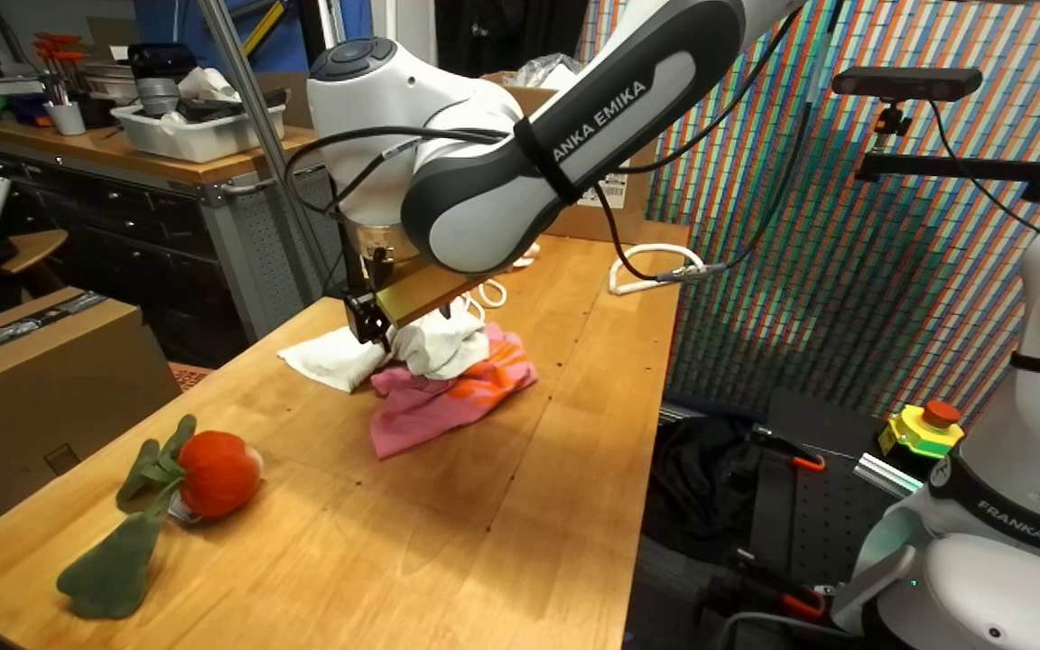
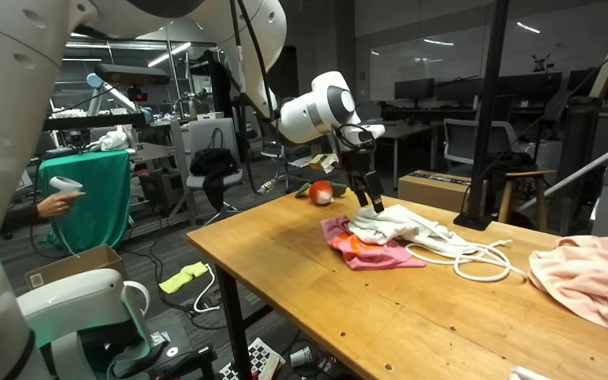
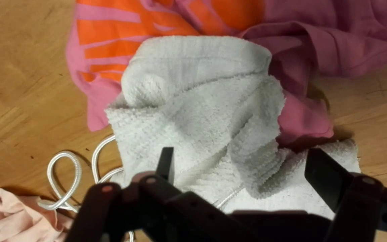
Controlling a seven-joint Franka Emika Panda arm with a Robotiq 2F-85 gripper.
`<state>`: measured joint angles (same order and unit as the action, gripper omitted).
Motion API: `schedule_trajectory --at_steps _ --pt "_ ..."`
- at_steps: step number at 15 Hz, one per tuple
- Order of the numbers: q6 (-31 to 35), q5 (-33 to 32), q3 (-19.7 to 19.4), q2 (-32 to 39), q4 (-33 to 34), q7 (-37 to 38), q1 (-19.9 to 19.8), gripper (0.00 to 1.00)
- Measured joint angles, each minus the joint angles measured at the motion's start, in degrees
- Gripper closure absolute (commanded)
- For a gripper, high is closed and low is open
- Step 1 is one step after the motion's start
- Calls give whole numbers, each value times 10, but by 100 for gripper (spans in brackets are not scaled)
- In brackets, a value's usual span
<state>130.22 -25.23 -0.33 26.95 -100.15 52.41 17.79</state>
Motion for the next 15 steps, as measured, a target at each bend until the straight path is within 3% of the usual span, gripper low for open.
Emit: schedule_trajectory --at_steps 5,6,15 --pt "19 0 -5 22 3 -7 -5 0" --pt "20 0 -6 27 4 -9 -6 19" --pt "29 0 -17 41 11 -27 -11 88"
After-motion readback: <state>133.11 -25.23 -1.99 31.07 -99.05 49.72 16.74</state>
